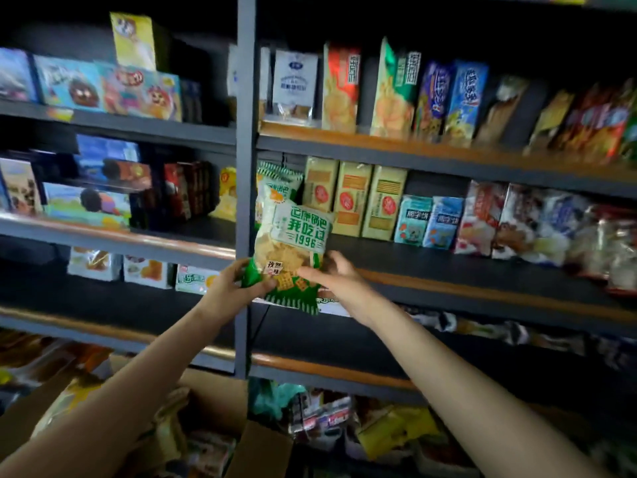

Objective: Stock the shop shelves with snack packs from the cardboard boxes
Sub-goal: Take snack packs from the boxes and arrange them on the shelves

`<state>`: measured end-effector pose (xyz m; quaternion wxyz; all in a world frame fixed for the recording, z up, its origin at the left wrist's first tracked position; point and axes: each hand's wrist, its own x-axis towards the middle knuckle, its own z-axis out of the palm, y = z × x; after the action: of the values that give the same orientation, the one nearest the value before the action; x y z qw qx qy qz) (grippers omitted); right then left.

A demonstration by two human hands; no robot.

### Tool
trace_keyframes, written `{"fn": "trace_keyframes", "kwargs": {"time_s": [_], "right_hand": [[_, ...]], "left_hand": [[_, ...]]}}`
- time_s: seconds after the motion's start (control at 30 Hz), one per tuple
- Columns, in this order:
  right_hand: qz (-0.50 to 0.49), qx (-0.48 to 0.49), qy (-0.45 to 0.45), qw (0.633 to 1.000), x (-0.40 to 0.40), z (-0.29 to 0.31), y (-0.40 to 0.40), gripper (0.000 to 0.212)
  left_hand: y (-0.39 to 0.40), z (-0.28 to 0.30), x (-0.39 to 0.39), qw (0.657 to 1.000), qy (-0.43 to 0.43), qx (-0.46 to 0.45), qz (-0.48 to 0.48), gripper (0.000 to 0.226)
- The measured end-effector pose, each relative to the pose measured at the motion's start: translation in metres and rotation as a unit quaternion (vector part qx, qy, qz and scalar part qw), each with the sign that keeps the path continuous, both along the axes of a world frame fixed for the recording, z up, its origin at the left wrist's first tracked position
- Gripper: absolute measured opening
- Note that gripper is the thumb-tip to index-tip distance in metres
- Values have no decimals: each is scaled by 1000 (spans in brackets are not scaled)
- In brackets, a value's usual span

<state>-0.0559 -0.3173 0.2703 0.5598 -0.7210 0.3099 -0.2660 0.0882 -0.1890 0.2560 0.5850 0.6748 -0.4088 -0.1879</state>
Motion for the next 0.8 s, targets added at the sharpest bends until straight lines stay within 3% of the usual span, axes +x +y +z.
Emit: {"fn": "trace_keyframes", "kwargs": {"time_s": [0.07, 0.13, 0.2, 0.4, 0.5, 0.67, 0.8], "right_hand": [[-19, 8, 3, 1000, -6, 7, 5, 118], [-24, 5, 9, 1000, -15, 15, 7, 67], [-45, 0, 2, 999, -22, 17, -1, 40], [-208, -99, 24, 973, -38, 20, -52, 37], [-270, -152, -3, 951, -29, 24, -78, 31], [-257, -144, -51, 954, 33, 24, -119, 31], [-231, -143, -69, 960, 92, 25, -140, 27]], "left_hand": [[-1, 3, 2, 1000, -12, 7, -24, 49], [-8, 5, 2, 998, -27, 21, -47, 47], [-20, 6, -2, 997, -45, 28, -60, 43], [-63, 0, -20, 965, -255, 52, -41, 41], [-76, 1, -15, 954, -299, 31, -11, 41], [-101, 13, 16, 944, -324, -3, 67, 40], [-127, 21, 45, 917, -386, 51, 89, 48]]}}
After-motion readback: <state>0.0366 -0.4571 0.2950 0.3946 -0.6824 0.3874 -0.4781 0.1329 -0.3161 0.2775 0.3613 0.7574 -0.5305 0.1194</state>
